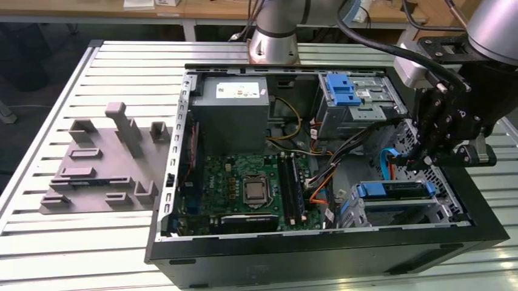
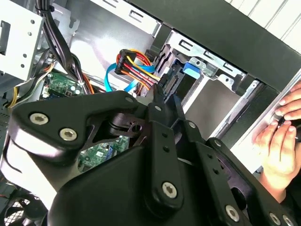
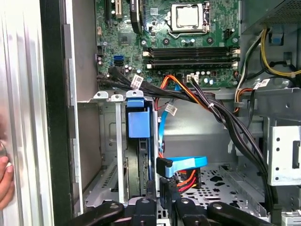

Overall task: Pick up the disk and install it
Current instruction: 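Insert the first disk wire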

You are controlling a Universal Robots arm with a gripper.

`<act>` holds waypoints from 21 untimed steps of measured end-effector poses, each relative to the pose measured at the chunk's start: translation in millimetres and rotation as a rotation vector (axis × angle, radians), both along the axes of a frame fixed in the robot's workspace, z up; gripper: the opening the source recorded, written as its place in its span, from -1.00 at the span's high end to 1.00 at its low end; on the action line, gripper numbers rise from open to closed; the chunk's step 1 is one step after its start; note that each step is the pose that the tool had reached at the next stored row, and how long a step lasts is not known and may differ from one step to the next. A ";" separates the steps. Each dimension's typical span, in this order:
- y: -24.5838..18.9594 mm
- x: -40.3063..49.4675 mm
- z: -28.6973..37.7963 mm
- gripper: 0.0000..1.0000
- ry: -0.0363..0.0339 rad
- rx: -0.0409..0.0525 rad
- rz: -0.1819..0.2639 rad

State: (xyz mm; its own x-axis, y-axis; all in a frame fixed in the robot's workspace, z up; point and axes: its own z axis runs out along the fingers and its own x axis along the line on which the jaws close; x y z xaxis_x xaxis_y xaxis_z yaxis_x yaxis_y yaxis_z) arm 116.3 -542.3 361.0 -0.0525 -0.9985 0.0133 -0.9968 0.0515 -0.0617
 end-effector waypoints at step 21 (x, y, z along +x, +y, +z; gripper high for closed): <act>4.0 0.0 -9.8 0.40 -0.0002 -0.0006 0.000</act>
State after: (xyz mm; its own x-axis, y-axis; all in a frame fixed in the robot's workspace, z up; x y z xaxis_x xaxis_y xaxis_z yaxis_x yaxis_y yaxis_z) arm 116.3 -538.4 351.2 -0.0528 -0.9985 0.0139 -0.9967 0.0519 -0.0620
